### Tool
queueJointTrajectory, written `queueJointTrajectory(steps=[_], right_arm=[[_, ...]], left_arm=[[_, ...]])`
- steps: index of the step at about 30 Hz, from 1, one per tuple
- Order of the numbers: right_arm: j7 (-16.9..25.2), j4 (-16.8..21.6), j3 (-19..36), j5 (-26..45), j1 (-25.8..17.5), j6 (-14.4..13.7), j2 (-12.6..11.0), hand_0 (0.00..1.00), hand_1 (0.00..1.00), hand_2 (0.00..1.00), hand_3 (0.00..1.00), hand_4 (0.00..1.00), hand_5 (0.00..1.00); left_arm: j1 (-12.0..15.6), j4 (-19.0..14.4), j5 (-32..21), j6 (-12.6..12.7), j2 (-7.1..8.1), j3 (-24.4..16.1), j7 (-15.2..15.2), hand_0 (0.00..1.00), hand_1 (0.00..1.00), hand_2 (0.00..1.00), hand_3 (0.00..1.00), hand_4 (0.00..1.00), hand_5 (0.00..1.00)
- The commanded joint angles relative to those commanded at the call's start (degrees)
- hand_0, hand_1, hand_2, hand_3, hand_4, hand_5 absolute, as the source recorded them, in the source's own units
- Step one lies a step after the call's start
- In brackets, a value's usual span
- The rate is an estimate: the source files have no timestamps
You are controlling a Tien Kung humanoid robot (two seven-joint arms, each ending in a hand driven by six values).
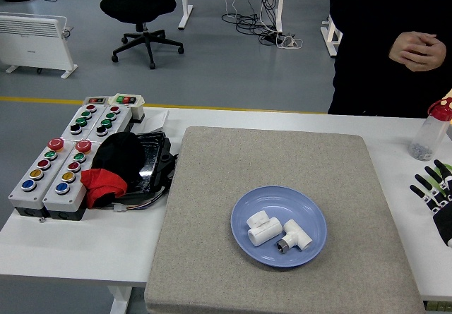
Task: Pick pipe place plate twice
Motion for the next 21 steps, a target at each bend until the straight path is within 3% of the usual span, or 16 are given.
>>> queueJointTrajectory(steps=[21], right_arm=[[4.2,-1.7,0.0,2.2,0.2,1.7,0.4,0.779,0.758,0.839,0.839,0.539,0.673]], left_arm=[[-0.5,0.0,-0.5,0.1,-0.05,0.2,0.0,0.712,0.755,0.718,0.66,0.403,0.998]])
